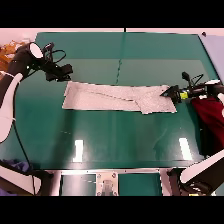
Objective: Fold the shirts.
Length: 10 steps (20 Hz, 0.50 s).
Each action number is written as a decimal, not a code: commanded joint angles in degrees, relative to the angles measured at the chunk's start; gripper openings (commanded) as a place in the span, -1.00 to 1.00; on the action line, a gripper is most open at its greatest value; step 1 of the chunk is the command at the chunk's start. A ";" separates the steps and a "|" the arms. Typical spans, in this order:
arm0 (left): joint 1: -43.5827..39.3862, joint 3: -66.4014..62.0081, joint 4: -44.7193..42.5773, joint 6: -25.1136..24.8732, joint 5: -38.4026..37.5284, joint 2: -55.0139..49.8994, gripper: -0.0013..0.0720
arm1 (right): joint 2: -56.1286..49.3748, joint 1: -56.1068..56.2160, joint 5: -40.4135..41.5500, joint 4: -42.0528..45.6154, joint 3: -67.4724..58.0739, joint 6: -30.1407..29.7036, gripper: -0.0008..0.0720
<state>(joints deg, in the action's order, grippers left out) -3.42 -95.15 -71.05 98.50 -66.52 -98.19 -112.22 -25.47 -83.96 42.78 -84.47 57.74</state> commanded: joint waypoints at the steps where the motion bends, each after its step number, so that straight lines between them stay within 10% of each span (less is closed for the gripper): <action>1: -0.37 -0.07 3.28 -1.64 -0.35 -0.02 -0.82 | 0.04 1.99 -1.79 -2.32 -2.82 -0.70 -0.84; 10: -23.32 1.97 14.64 -9.29 19.65 -5.44 -0.90 | 17.90 7.58 -7.61 -2.27 -7.54 7.02 -0.95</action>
<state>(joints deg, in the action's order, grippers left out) -18.70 -93.71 -63.22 92.77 -55.94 -100.49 -100.79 -19.79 -90.35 40.64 -91.07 62.48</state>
